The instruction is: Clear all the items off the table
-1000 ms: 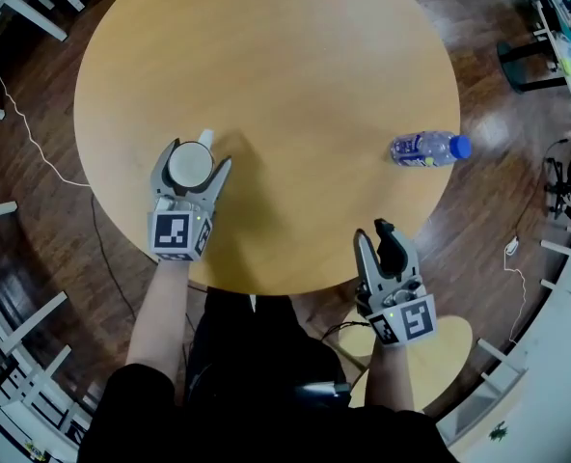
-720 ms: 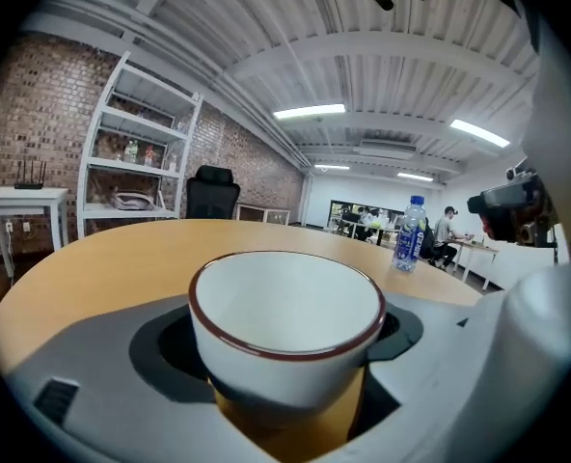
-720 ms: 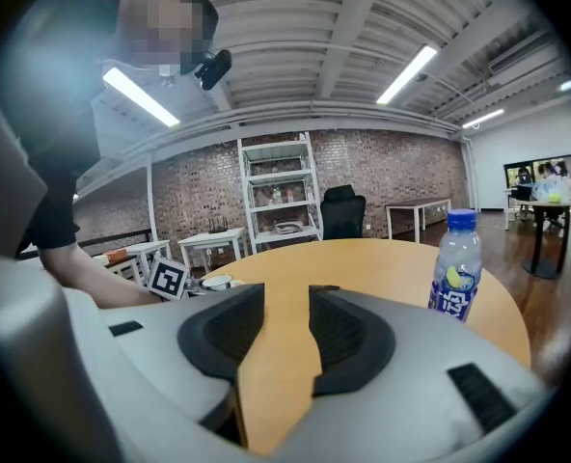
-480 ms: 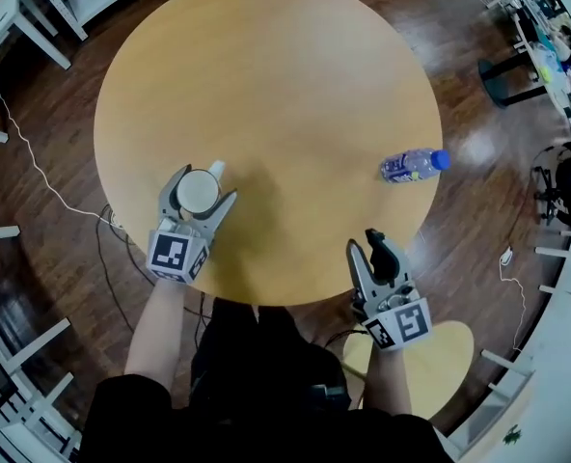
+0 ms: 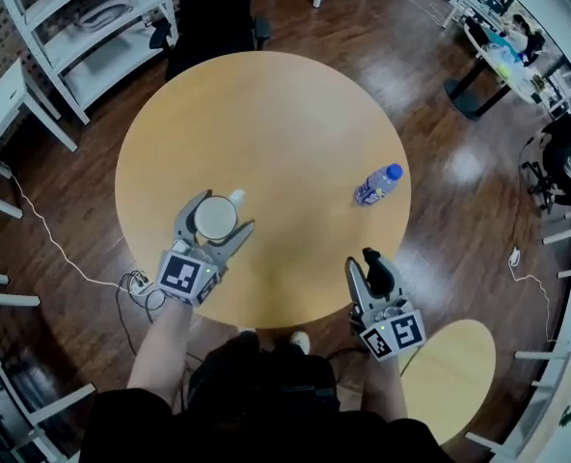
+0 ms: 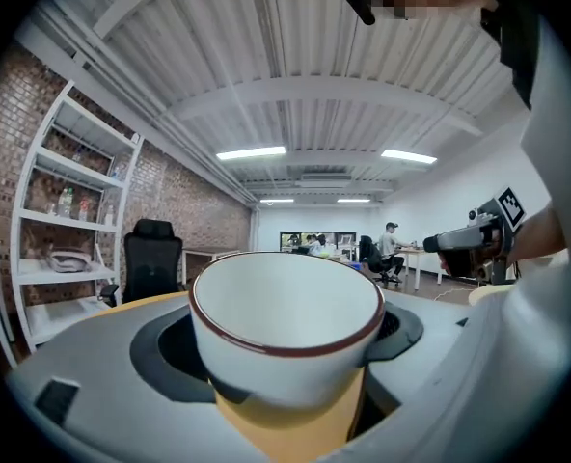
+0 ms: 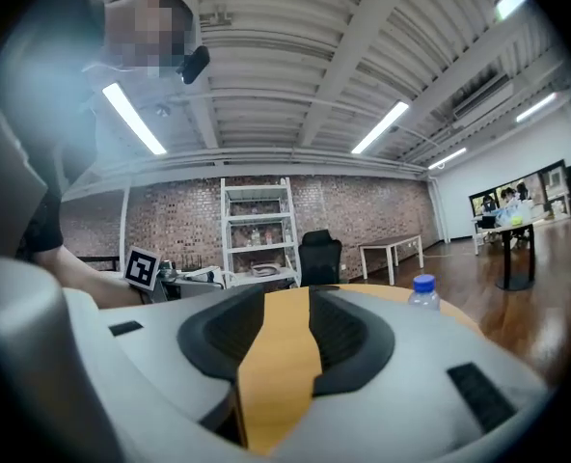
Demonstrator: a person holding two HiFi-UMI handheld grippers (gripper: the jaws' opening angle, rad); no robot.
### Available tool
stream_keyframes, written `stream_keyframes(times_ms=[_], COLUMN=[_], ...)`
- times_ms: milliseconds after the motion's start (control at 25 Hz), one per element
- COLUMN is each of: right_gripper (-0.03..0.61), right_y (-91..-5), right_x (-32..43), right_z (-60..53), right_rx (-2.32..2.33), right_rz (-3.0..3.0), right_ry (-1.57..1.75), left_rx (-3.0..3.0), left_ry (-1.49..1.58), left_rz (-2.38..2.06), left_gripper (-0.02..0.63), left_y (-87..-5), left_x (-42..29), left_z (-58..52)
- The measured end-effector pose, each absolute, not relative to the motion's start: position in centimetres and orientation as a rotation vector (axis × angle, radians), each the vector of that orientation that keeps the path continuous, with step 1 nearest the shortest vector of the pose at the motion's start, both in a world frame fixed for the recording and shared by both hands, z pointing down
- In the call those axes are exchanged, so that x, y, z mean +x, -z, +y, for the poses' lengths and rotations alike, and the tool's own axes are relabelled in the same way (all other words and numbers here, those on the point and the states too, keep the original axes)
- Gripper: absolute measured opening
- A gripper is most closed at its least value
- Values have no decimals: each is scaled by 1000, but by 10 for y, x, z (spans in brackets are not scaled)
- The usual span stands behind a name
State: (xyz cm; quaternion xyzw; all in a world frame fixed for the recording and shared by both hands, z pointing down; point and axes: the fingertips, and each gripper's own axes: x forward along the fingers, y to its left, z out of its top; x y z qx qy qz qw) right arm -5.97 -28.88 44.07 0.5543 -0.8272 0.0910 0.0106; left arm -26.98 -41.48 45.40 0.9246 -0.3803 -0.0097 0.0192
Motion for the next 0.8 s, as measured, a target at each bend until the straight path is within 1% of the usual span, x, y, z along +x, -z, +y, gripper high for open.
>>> stream_keyframes(times_ms=[240, 440, 600, 640, 800], right_gripper=[149, 149, 147, 117, 110], right_y=[-409, -389, -385, -384, -377], right_x=[20, 102, 164, 176, 219], right_z=[-234, -147, -66, -45, 38], right_rx=[1979, 2179, 2358, 2407, 2584], right_rz=[-2482, -2294, -2066, -2003, -1782], right_ry=[-160, -85, -61, -49, -3], left_rx=[2988, 3052, 3053, 3058, 3064], left_ry=[105, 162, 164, 153, 150], left_rz=[-947, -645, -350, -282, -47], left_gripper=[414, 414, 414, 414, 414], left_y=[-415, -397, -397, -398, -396], left_x=[-182, -70, 19, 37, 103], left_z=[-385, -325, -261, -246, -191])
